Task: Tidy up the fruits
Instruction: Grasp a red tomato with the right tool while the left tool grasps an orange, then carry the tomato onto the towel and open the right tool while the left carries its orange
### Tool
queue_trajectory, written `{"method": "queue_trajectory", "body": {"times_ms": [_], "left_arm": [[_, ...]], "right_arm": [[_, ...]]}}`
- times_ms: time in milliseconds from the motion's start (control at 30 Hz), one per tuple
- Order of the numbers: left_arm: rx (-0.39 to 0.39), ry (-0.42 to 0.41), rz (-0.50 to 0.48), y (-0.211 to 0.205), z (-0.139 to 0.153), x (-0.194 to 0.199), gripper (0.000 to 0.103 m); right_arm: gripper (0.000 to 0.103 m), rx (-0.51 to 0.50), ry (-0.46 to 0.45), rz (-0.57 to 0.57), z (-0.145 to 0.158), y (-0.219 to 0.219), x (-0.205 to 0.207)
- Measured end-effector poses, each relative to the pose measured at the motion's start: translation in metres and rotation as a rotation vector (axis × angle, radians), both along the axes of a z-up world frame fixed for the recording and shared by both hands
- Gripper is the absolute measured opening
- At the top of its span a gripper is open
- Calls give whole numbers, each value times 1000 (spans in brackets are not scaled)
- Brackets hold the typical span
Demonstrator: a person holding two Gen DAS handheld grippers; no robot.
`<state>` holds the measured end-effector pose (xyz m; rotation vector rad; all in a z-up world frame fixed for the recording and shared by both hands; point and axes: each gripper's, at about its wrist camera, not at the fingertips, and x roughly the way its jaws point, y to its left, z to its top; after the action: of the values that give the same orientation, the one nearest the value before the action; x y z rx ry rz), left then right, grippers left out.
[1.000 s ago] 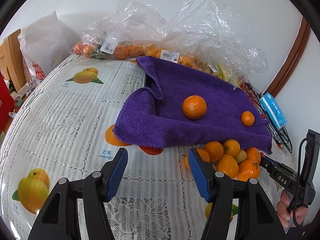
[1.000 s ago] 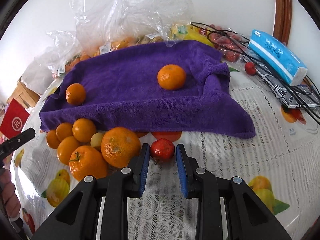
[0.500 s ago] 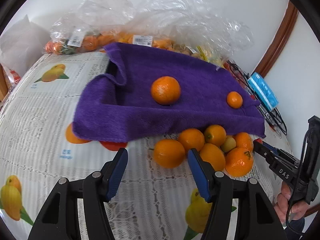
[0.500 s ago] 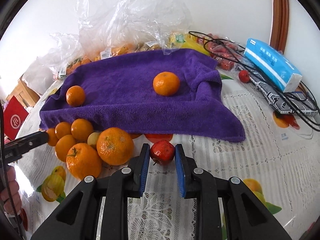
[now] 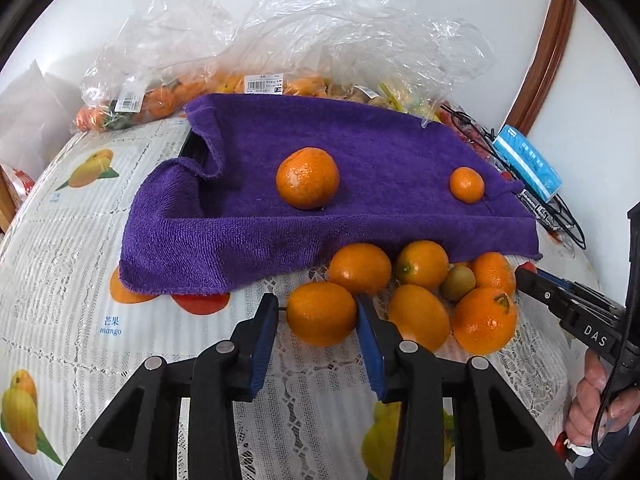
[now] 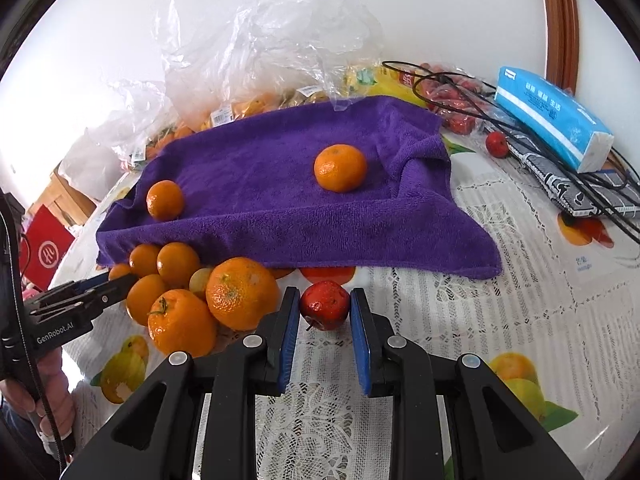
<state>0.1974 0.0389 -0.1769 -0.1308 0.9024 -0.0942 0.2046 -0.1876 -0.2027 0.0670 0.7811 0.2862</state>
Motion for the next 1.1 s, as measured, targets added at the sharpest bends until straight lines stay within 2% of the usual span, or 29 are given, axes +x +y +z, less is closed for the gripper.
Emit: {"method": "queue_trajectory", "body": {"times_ms": [433,667,900,1100], "left_arm": [[8,-2,18,-2,0,-1,37],[41,-7,21,-5,0,-3,37],[12,-11,33,0,1,-4,37],[-7,-46,21,-1,5,-9,37]], "right_arm": [[25,-21,2,0,-1,2,-1],[25,-47,-9,2,0,6,-5],[25,-33,-12,-4,0,2,-6],[25,-29,-36,2,3,2,-10]]}}
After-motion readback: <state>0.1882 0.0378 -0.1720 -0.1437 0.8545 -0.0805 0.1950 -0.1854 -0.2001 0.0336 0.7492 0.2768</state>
